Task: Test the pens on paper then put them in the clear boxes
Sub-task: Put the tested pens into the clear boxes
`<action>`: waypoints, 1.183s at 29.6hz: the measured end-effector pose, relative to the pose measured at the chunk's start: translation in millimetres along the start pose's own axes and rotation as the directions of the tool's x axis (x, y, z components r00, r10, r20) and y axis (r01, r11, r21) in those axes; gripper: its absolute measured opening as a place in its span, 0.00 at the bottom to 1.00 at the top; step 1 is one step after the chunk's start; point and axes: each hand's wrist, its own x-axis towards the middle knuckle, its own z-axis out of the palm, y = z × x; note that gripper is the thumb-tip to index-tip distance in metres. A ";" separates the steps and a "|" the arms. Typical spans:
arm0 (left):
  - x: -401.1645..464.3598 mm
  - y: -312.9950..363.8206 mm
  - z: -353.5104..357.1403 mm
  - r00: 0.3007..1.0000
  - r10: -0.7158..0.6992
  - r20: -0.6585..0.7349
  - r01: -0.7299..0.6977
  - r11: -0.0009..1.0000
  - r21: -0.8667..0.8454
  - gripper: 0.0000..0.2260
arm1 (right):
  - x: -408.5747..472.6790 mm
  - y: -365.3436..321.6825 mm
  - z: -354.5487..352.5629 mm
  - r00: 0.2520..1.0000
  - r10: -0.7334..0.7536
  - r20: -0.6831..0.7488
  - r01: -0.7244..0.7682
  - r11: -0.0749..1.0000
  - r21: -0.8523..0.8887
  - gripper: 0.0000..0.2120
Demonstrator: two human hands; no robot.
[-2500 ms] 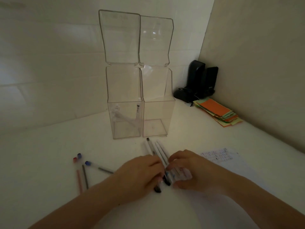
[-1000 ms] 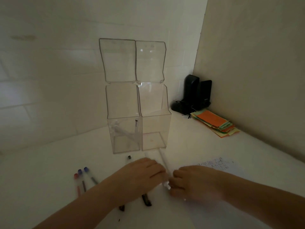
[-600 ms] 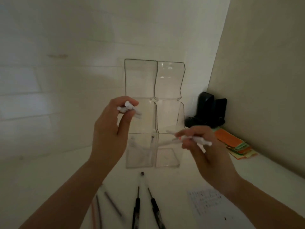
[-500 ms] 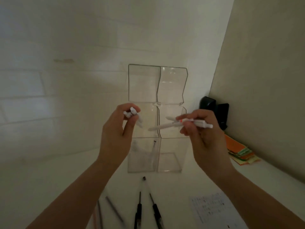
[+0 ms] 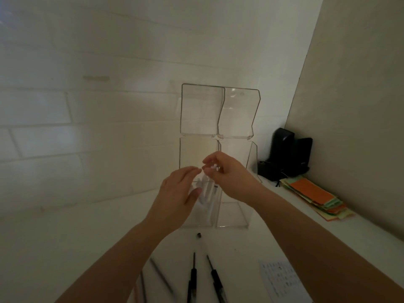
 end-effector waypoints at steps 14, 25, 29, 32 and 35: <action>-100.6 -48.2 -72.1 0.736 0.314 0.599 -0.497 0.852 0.165 0.31 | -133.7 56.8 22.1 0.761 -0.197 0.618 0.540 0.721 -0.435 0.25; -103.3 -1.8 -33.5 0.704 0.386 0.597 -0.547 0.830 0.109 0.09 | -121.6 43.8 68.9 0.622 -0.406 0.670 0.775 0.437 -0.456 0.12; -101.6 11.5 -33.3 0.701 0.467 0.540 -0.601 0.794 0.093 0.08 | -123.0 37.2 62.1 0.586 -0.462 0.665 0.810 0.339 -0.479 0.11; -102.2 15.5 -29.6 0.688 0.503 0.523 -0.627 0.774 0.082 0.08 | -129.4 39.6 60.6 0.577 -0.494 0.650 0.817 0.336 -0.469 0.05; -107.6 15.6 -22.0 0.688 0.508 0.519 -0.620 0.783 0.056 0.05 | -139.3 44.6 59.7 0.629 -0.461 0.627 0.775 0.441 -0.453 0.08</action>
